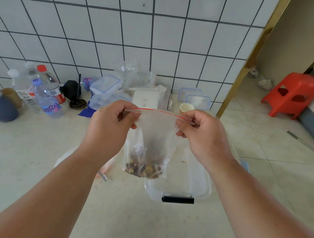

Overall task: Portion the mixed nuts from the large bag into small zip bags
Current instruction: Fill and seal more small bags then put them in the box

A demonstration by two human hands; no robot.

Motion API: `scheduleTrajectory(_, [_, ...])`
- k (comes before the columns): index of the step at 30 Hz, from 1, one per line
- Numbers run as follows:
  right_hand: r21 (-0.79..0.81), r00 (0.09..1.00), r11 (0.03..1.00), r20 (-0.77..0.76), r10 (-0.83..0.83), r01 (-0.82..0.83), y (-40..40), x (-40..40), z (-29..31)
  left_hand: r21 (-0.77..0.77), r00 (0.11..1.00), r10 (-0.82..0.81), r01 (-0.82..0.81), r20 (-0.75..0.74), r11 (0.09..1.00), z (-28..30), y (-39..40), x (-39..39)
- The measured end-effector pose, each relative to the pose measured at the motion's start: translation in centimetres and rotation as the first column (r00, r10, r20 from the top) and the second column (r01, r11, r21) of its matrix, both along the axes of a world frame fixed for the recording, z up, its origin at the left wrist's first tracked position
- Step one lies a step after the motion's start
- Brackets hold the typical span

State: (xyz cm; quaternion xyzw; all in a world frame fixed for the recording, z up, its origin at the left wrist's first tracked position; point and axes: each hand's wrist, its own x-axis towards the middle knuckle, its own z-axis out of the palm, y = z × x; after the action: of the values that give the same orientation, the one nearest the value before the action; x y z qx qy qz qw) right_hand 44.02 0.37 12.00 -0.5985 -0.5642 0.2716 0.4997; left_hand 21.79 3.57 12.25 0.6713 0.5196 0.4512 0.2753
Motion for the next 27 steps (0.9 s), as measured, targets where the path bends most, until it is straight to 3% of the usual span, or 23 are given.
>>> scheduleTrajectory(11, [-0.067,0.999,0.998,-0.029,-0.020,0.018,-1.5,5.4,-2.1,-0.082,0.998,-0.060,0.059,-0.005,0.995,-1.6,-1.7,5.3])
scheduleTrajectory(21, [-0.168,0.991,0.980,0.098,-0.088,0.104,-1.3,6.4,-4.6,-0.212,0.984,-0.180,0.179,0.019,0.961,-4.2,0.5,6.3])
scheduleTrajectory(27, [-0.313,0.981,0.935,0.143,-0.129,0.169,-1.8,7.2,-6.7,-0.366,0.958,-0.279,0.238,-0.063,0.900,-6.3,0.9,6.8])
